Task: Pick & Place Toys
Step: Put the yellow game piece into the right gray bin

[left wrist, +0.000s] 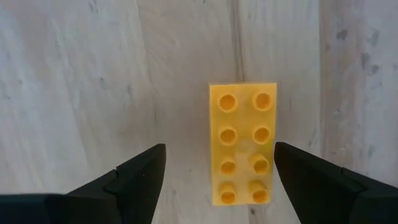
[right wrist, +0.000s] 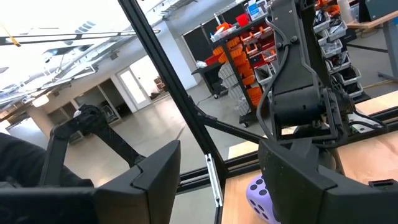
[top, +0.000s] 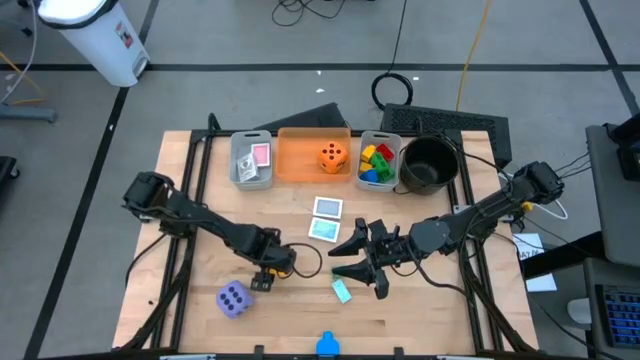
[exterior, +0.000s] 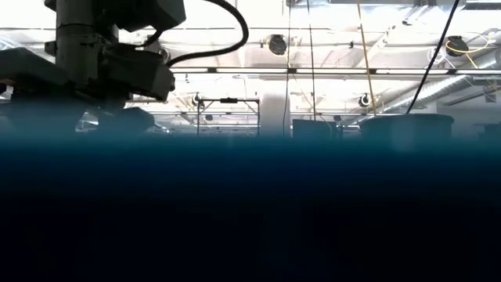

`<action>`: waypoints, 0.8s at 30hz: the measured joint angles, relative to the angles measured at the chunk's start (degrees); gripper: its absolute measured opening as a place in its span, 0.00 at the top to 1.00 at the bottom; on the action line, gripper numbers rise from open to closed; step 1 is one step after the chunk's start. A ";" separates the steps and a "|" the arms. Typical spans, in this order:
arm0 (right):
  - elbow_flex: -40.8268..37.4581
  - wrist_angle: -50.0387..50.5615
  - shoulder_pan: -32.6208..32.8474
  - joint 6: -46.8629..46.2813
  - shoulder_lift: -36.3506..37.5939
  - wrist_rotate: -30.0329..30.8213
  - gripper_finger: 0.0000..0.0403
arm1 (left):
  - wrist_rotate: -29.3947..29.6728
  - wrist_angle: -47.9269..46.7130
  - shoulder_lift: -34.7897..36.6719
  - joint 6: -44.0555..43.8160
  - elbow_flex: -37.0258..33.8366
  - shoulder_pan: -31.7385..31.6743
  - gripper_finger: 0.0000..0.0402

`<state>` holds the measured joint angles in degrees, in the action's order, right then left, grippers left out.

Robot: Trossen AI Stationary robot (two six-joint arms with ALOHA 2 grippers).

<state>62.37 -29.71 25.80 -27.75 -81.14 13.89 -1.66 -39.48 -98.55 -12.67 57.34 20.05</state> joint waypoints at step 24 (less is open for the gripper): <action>0.00 -1.74 0.00 0.33 0.00 -0.02 0.49 | -5.10 -1.66 -0.08 -6.15 0.15 -2.49 0.66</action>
<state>62.37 -31.46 25.80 -27.42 -81.14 13.87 -6.76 -41.14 -98.63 -18.81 57.49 17.56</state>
